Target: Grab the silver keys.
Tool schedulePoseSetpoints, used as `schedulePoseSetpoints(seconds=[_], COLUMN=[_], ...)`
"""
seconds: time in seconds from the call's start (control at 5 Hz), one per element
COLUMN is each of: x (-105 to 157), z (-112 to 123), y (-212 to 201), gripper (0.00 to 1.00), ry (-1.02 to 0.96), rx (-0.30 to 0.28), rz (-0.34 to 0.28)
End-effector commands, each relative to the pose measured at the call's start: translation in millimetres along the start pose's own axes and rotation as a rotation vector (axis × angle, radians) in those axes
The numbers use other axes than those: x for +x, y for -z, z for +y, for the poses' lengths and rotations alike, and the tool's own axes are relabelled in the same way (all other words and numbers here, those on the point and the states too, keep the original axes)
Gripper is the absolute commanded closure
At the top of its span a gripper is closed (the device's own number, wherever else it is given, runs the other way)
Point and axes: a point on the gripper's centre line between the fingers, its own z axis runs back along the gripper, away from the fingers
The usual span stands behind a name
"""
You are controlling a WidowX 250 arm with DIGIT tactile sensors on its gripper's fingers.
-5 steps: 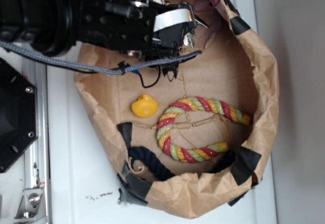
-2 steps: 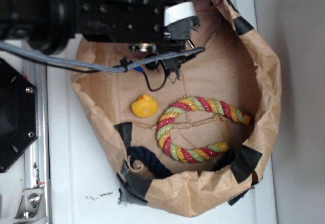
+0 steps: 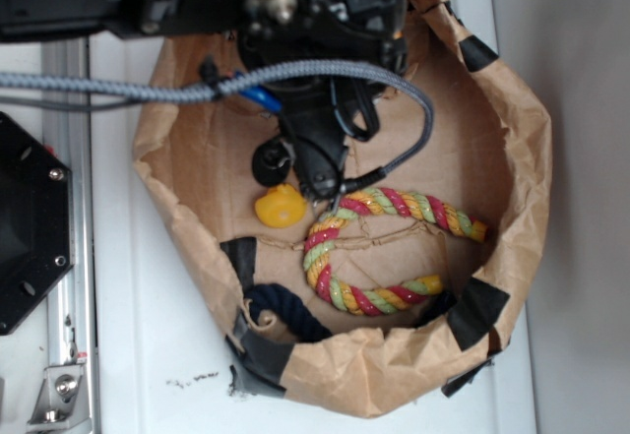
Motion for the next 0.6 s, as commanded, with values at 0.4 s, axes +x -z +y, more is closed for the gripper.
schedulePoseSetpoints(seconds=[0.4], x=[20.7], z=[-13.2], y=[6.3], gripper=[1.00], ry=[0.097], rx=[0.083], rz=[-0.038])
